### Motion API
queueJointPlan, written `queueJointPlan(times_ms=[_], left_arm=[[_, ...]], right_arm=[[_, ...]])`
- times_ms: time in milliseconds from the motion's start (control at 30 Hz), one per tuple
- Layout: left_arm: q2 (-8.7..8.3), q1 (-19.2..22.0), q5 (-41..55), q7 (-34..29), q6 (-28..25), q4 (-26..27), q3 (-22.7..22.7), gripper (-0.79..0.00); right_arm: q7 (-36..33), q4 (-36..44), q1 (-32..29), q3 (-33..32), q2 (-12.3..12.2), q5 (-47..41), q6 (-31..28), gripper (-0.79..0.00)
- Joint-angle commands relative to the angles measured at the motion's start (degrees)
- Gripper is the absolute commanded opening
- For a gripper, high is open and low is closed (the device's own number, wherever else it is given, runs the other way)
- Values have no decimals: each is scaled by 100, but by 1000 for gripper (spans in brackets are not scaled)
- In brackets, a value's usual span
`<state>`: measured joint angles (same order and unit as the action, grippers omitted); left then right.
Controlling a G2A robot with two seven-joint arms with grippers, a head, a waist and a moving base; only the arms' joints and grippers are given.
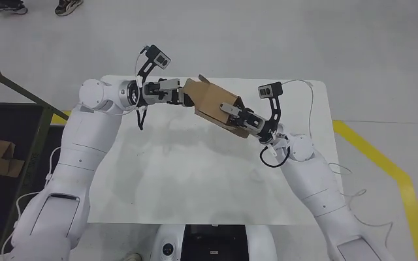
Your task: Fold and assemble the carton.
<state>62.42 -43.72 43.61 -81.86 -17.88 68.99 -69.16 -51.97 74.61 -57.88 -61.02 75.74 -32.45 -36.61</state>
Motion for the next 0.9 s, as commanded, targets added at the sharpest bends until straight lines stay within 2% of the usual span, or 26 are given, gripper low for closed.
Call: queueJointPlan(times_ms=[0, 233, 467, 633, 867], left_arm=[[-14, -9, -7, 8, -1, 4, -61, 0], [-47, -9, -37, 116, -62, -14, -233, 0], [-80, 68, -112, 234, -145, -88, -406, 0], [-70, 140, -146, 285, -157, -109, -372, 0], [-33, 142, -132, 87, -86, -49, -156, 0]], right_arm=[[-39, -28, 6, 1, -4, 70, 3, -785], [-95, -61, -3, 107, 21, 39, 14, -785], [-518, -127, 32, 238, 30, -16, 63, -785], [-832, -104, 73, 432, 59, -17, 19, -785], [-642, -182, 173, 482, 100, -36, -39, -785]])
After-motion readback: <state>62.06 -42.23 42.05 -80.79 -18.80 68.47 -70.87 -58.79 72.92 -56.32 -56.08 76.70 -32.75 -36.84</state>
